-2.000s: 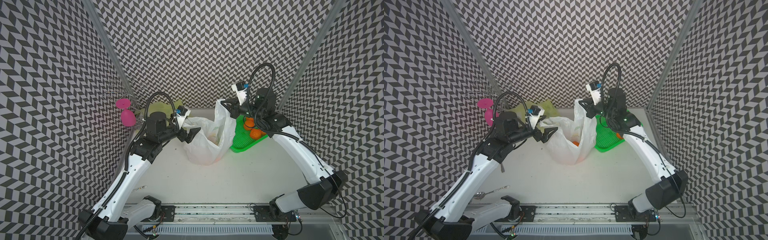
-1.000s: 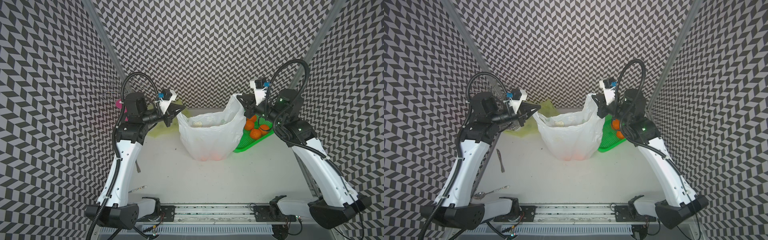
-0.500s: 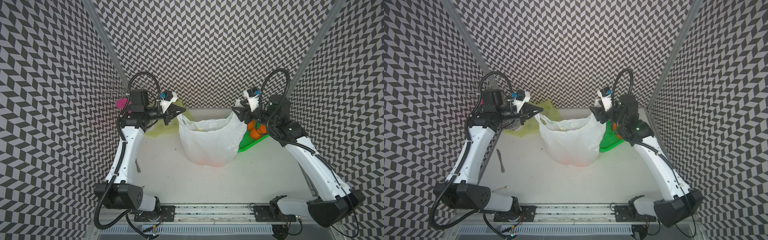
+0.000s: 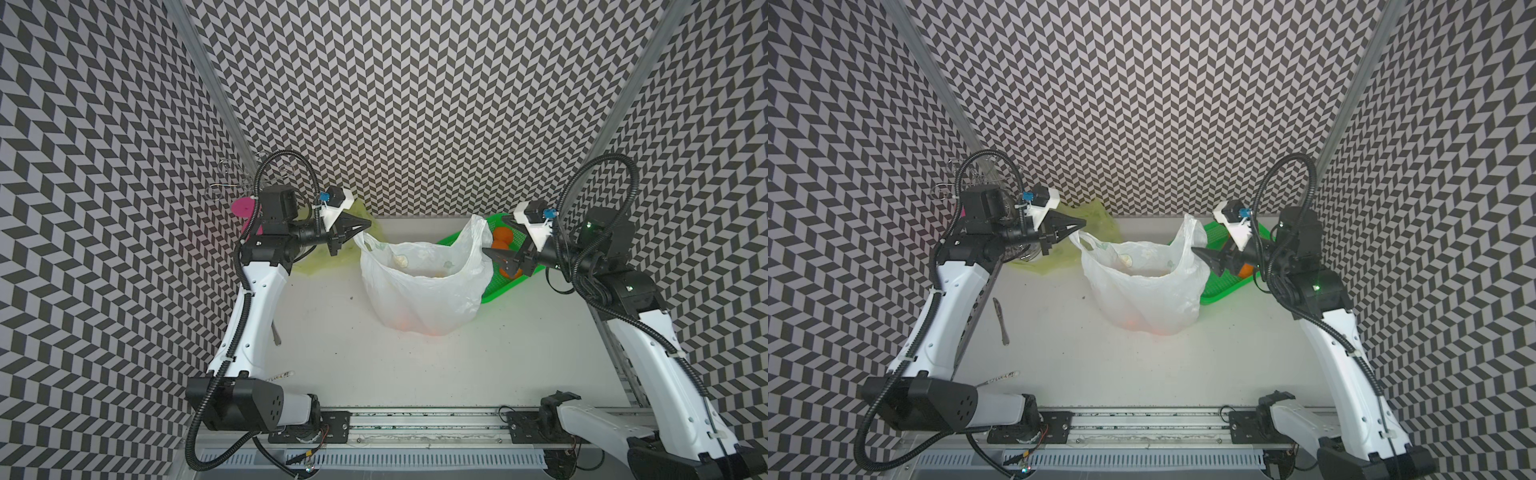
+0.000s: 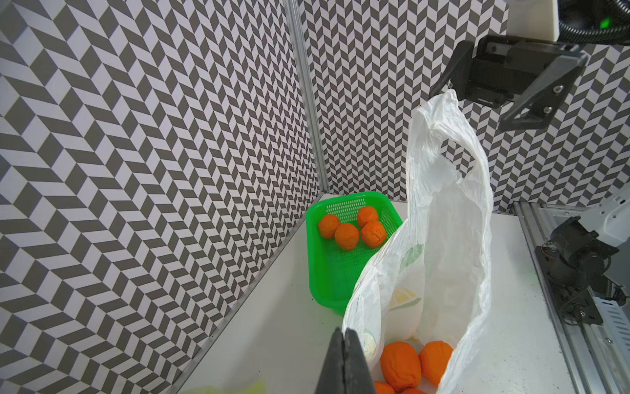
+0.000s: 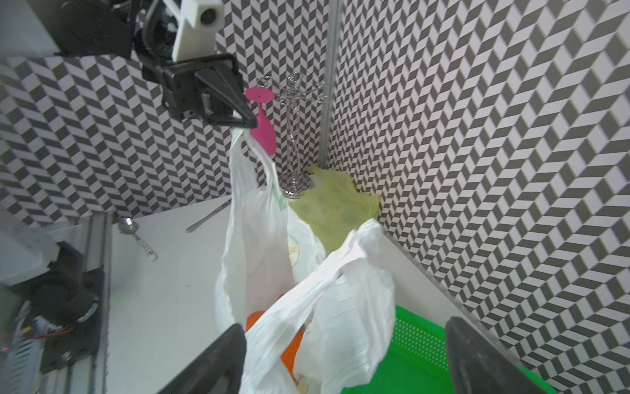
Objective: Place the oranges into plastic bags & tie knots
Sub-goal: Adjust the plastic bag at the center of the board.
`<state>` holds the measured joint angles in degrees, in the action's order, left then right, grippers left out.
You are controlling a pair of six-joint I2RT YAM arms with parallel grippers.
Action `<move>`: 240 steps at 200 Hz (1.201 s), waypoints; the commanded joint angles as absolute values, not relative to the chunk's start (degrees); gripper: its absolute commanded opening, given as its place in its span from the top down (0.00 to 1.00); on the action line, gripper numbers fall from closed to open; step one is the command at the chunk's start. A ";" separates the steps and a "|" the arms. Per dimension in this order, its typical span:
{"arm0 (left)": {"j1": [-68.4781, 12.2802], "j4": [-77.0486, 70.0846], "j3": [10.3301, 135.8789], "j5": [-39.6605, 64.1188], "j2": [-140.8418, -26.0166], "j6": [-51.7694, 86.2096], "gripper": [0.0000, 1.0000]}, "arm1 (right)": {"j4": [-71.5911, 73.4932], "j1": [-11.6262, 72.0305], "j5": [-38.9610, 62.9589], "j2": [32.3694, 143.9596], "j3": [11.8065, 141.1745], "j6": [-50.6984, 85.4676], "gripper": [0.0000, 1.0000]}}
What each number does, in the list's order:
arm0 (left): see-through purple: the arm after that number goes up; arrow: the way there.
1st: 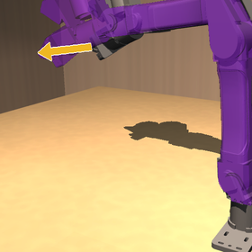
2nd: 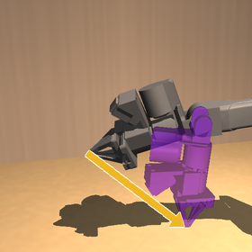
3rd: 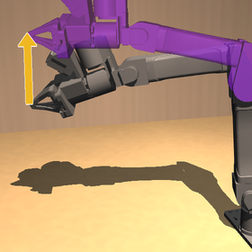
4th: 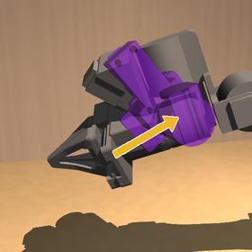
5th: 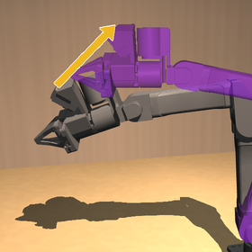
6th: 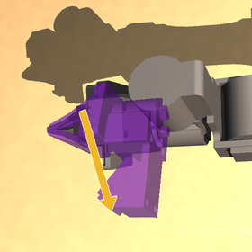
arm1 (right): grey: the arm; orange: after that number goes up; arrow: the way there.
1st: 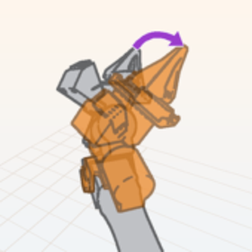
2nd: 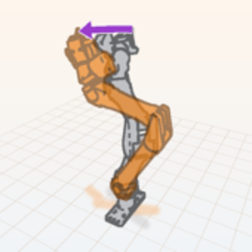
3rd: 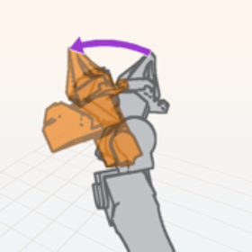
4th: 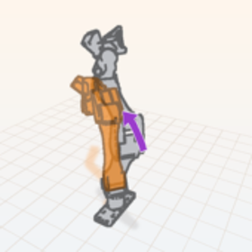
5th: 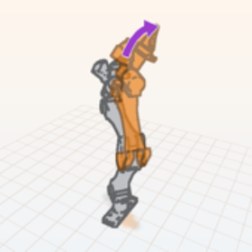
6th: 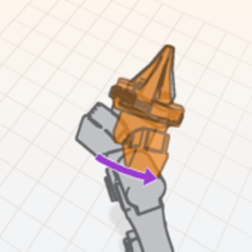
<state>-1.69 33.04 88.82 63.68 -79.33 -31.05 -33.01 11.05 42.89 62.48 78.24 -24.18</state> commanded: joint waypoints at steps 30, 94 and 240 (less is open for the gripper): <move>-1.58 31.56 88.15 62.50 -77.80 -29.25 1.00 | -27.94 10.85 50.83 61.35 69.06 -25.93 0.05; -1.65 31.51 88.42 62.33 -77.00 -27.92 1.00 | -5.82 12.64 56.71 63.78 59.59 -17.88 0.05; -0.69 26.76 87.34 65.34 -73.94 -19.88 0.63 | 14.91 15.48 44.58 71.70 57.38 -1.41 0.96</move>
<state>-1.32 29.32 88.23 64.29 -76.44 -21.85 9.89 15.84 48.31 72.34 58.48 -4.19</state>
